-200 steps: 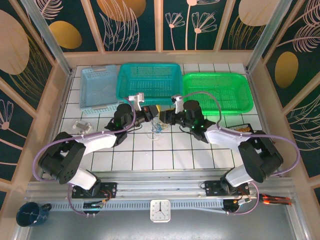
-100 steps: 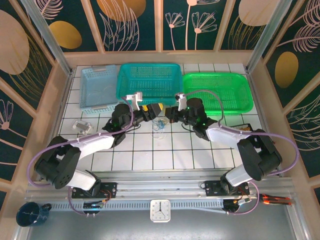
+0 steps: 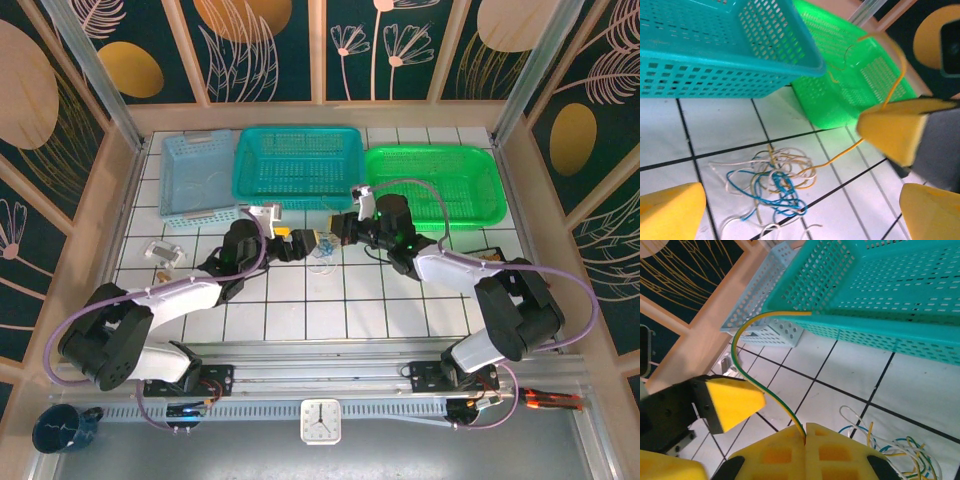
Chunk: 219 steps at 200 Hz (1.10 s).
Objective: Untangle the cables
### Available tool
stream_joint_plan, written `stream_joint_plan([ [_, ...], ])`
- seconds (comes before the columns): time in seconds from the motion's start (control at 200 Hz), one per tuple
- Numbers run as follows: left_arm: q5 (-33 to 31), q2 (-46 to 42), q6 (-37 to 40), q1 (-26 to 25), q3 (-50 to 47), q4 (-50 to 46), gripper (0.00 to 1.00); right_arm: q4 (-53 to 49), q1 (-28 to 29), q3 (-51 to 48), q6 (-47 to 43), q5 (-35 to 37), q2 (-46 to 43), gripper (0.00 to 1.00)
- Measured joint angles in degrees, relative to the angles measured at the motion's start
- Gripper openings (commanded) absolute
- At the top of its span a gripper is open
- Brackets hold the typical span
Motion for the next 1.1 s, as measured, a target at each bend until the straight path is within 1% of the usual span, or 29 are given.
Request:
stream_joint_plan([
  [0.125,0.6,0.2,3.7,0.0,-0.1,-1.6,0.95,0.0,0.4,1.0,0.8,-0.9,0.0,0.00],
  [0.225,1.6,1.5,6.0,0.0,0.0,-2.2,0.93,0.0,1.7,2.0,1.6,-1.4,-0.1,0.00],
  [0.56,1.8,4.8,9.6,-0.2,0.7,-1.9,0.85,0.0,5.8,5.6,3.2,-1.7,0.0,0.00],
  [0.791,-1.0,6.1,11.1,-0.2,1.0,-0.3,0.77,0.0,7.4,6.8,3.6,-1.7,2.0,0.00],
  [1.006,-3.8,6.3,11.8,-0.2,1.0,2.4,0.74,0.0,8.0,7.3,3.6,-1.6,2.6,0.00],
  [1.061,-4.3,6.4,11.8,-0.2,0.9,3.0,0.71,0.0,8.0,7.3,3.6,-1.6,2.7,0.00],
  [1.096,-4.5,6.5,11.8,-0.2,0.9,3.3,0.68,0.0,8.1,7.3,3.8,-1.7,2.8,0.00],
])
